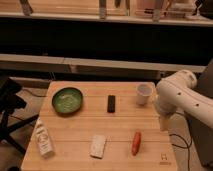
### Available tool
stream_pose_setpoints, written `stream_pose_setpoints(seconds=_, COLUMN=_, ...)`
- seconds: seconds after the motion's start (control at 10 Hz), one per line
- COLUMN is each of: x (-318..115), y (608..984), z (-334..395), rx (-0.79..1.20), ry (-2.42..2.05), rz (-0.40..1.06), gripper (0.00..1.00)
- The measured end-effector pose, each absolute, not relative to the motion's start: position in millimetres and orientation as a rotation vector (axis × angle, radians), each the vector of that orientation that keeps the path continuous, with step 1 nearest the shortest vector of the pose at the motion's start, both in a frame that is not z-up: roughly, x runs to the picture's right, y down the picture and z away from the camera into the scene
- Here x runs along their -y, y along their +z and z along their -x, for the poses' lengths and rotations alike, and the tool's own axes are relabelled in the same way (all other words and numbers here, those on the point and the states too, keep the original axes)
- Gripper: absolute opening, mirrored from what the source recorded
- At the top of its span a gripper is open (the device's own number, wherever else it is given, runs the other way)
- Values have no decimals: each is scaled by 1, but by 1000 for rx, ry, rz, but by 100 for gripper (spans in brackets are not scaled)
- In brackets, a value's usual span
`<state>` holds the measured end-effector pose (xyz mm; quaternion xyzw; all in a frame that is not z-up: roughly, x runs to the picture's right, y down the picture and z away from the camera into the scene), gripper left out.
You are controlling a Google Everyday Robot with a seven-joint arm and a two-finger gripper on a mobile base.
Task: Drag the pepper across the table
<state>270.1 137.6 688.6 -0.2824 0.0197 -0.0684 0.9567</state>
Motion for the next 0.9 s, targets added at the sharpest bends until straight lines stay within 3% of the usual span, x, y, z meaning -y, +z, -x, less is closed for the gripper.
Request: stream_pose_setpoints(seconds=0.9, x=-167, y=693, z=-249, rx=-25, ry=-405, rz=581, gripper=80)
